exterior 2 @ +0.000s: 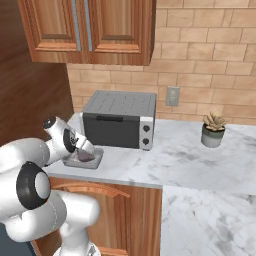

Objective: Take the garlic and eggplant out of the freezer and place them in the tupperware container on the counter. Then put the tupperware containing the vegetables back in the freezer.

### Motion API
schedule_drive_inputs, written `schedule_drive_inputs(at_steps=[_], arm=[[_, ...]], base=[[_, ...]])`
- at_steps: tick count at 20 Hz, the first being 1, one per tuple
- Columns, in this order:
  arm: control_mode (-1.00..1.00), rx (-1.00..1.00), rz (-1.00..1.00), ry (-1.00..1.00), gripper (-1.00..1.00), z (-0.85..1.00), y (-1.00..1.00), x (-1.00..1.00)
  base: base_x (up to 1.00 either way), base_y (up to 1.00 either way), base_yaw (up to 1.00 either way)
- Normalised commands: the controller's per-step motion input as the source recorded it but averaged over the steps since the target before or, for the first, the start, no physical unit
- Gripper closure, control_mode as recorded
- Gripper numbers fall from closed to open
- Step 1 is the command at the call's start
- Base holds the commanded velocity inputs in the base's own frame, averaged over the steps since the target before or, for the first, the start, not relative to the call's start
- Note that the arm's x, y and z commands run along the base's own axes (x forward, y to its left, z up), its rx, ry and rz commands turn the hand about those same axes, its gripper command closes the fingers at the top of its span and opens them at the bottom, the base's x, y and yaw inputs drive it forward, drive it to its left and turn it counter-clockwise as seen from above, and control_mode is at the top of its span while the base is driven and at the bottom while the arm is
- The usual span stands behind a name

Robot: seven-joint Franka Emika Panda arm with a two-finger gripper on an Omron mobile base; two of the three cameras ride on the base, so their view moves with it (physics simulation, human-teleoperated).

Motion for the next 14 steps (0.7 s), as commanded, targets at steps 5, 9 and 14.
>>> schedule_drive_inputs(at_steps=[5, 9, 14], arm=[[-1.00, 0.11, -0.01, 0.03, -1.00, 0.20, -0.71, 0.00], [-1.00, 0.03, 0.05, 0.09, -1.00, -0.17, -0.23, 0.00], [-1.00, 0.00, 0.11, 0.13, -1.00, -0.25, -0.08, 0.18]], base=[[0.00, 0.00, 0.00], [0.00, 0.00, 0.00], [0.00, 0.00, 0.00]])
